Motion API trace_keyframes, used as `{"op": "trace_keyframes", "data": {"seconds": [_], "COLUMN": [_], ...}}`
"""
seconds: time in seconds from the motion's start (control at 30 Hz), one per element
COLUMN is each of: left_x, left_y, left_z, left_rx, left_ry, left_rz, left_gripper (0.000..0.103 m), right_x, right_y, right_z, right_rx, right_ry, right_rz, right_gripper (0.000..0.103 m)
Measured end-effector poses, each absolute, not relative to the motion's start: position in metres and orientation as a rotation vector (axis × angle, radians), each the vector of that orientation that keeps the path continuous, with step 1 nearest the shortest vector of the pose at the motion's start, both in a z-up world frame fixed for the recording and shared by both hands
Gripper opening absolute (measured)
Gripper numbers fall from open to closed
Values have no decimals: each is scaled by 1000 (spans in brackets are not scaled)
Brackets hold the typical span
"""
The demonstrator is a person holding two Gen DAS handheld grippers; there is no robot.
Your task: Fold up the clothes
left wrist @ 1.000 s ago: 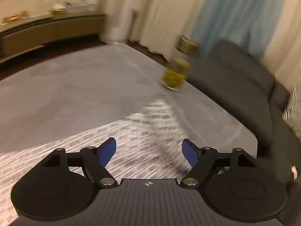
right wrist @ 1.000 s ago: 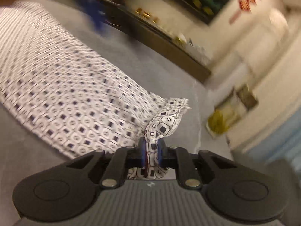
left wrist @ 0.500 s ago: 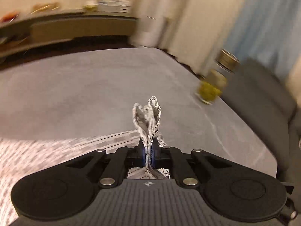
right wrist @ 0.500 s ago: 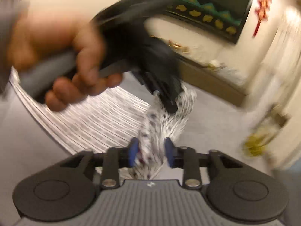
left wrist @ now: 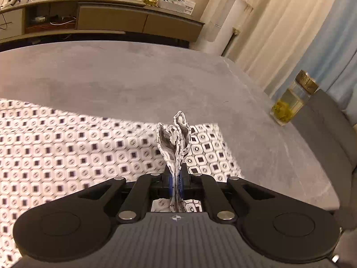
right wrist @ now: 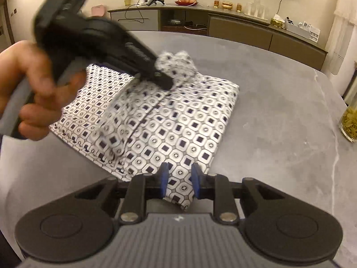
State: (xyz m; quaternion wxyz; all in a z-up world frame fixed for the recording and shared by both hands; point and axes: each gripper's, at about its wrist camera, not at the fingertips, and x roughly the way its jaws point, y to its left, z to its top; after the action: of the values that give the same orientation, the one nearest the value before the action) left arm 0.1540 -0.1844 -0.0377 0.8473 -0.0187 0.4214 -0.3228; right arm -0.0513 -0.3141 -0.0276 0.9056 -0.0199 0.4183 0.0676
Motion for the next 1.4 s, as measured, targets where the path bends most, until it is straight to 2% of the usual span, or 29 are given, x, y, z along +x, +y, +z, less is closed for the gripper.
{"op": "trace_keyframes", "data": {"seconds": [0.1, 0.2, 0.27, 0.33, 0.37, 0.47, 0.7, 0.97, 1.13, 1.4], "left_x": [158, 157, 150, 143, 141, 137, 103, 85, 97, 147], "left_y": [-183, -168, -156, -148, -147, -157, -139, -132, -142, -168], "left_z": [-50, -42, -35, -32, -34, -49, -33, -53, -53, -29], "left_rx": [-24, -66, -86, -106, -102, -18, -59, -18, 1, 13], "left_ry": [895, 859, 826, 818, 828, 849, 780, 815, 812, 771], "left_rz": [-678, -663, -671, -693, -700, -682, -723, -724, -704, -677], "left_gripper": [10, 21, 25, 36, 39, 38, 40, 40, 40, 42], "right_x": [-48, -42, -43, -44, -40, -28, -34, -32, -31, -9], "right_y": [-320, -316, -321, -324, -324, -311, -301, -251, -253, -328], "right_z": [-29, -30, -23, -18, -20, -36, -23, -45, -47, -27], "right_rx": [-19, -32, 7, 33, 38, -11, -5, -210, -201, 100], "right_ry": [870, 878, 816, 770, 788, 890, 792, 837, 833, 765], "right_rz": [138, 144, 146, 151, 152, 153, 228, 353, 357, 160], "right_gripper": [22, 22, 22, 23, 23, 24, 25, 24, 25, 25]}}
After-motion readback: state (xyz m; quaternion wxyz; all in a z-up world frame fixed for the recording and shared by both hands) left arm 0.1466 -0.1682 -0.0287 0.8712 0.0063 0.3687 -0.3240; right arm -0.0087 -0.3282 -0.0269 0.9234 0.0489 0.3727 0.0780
